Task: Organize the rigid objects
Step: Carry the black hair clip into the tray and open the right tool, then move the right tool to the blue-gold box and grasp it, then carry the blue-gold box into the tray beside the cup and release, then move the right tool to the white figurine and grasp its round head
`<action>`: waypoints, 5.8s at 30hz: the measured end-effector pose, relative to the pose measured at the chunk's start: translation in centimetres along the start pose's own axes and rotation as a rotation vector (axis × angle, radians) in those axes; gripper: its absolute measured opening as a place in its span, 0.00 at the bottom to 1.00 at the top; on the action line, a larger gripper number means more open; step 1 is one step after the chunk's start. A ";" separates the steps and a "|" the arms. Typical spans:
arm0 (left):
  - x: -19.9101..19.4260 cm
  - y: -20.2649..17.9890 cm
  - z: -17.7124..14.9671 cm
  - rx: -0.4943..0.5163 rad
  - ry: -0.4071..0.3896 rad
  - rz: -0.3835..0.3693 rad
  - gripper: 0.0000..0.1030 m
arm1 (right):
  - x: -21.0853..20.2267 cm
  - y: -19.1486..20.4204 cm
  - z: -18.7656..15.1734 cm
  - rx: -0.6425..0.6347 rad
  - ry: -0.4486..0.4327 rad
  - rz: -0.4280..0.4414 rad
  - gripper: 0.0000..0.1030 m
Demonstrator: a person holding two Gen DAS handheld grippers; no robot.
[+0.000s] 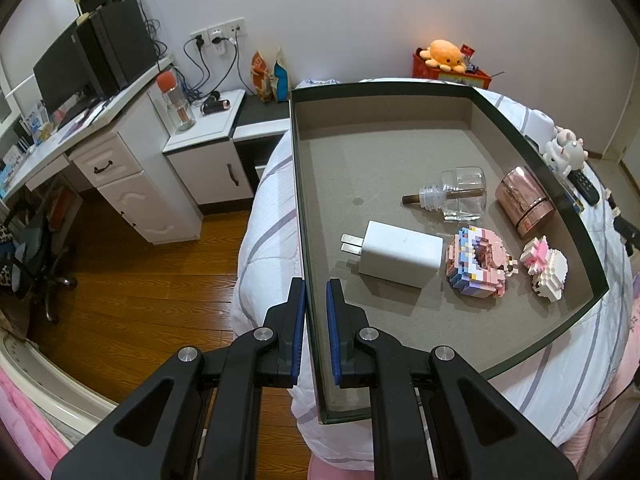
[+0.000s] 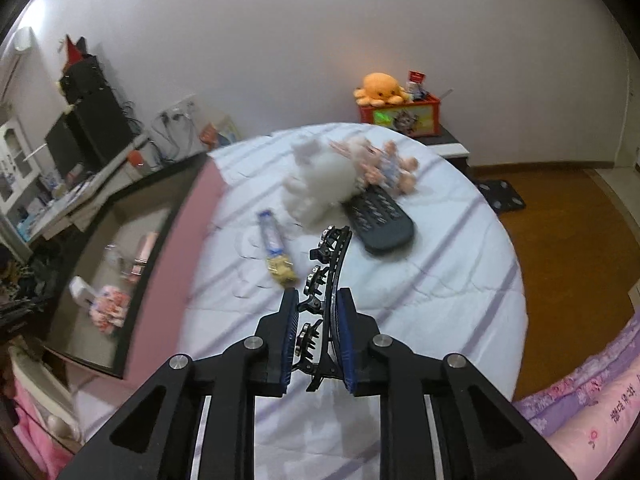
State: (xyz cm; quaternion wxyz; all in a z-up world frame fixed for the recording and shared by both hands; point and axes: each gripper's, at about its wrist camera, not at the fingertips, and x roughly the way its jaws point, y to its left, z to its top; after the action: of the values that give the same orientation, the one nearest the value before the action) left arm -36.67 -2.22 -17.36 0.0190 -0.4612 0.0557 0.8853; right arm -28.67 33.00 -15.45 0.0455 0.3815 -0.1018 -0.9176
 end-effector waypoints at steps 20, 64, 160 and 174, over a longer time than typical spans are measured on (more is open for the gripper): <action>0.0 0.3 0.0 -0.010 -0.001 -0.017 0.09 | 6.7 18.5 3.0 -0.381 0.106 0.157 0.19; -0.1 0.4 -0.2 -0.003 -0.010 -0.019 0.09 | 2.1 4.4 3.7 -0.203 0.038 -0.116 0.60; 0.2 -0.1 0.3 0.006 0.013 0.011 0.10 | 3.0 6.3 4.3 -0.239 0.077 -0.009 0.42; 2.9 0.4 1.4 -0.031 0.078 0.000 0.10 | 4.2 3.3 2.4 -0.200 0.126 -0.039 0.42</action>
State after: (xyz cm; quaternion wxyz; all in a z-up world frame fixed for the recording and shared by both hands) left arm -39.49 -2.51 -18.91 0.0096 -0.4955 0.0429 0.8675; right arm -33.31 29.42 -16.02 0.0719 0.4338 0.0008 -0.8982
